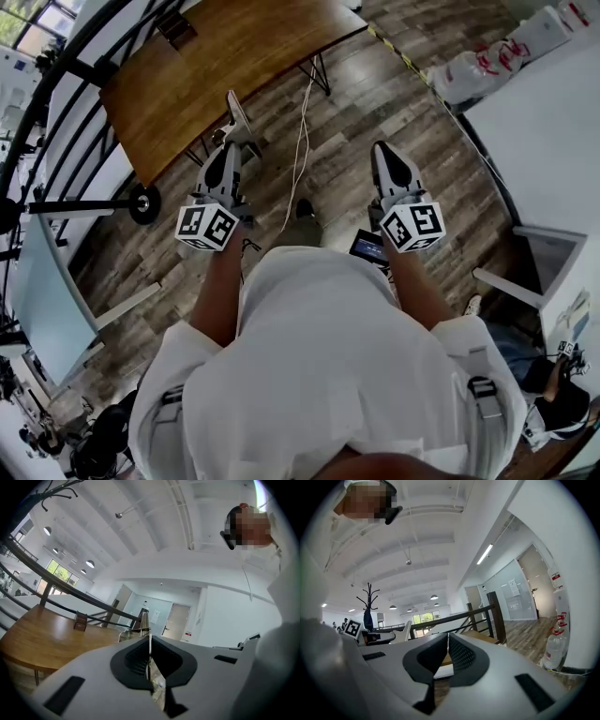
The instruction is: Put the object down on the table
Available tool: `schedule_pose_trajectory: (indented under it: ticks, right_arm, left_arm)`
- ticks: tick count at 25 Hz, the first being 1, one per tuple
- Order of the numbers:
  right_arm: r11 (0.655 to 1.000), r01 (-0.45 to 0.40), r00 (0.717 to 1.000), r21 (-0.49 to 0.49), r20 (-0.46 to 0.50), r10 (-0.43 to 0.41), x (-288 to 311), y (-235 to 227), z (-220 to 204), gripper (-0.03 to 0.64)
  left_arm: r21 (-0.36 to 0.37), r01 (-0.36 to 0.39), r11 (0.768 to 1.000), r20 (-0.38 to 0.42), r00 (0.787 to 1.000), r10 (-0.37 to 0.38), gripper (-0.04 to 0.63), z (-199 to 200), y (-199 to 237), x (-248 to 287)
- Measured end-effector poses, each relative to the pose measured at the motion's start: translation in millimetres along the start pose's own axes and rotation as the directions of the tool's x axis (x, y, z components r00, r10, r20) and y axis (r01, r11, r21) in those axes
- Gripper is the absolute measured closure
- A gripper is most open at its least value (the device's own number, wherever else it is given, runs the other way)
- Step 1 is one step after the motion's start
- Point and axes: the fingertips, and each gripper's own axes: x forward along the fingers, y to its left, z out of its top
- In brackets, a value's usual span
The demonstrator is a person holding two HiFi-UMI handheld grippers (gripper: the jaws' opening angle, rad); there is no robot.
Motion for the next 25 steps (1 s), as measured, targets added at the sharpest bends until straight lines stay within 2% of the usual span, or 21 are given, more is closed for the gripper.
schedule_pose_trajectory:
  ticks: [7,13,25]
  right_arm:
    - [1.0,-0.023,0.999,-0.001,-0.025,0.023,63,-8,9,0.591]
    - [1.0,-0.003,1.0,-0.022,-0.018,0.003,103,-27,19,0.591]
    - [0.999,0.046,0.999,-0.014,0.005,-0.046,135,-57,29,0.591]
  left_arm:
    - [-0.015,-0.013,1.0,-0.008,1.0,0.013,0.578,7,37,42]
    - [-0.024,0.004,1.0,-0.013,1.0,-0.005,0.578,10,56,83]
    - [-0.039,0.033,0.999,-0.015,0.999,-0.033,0.578,14,72,127]
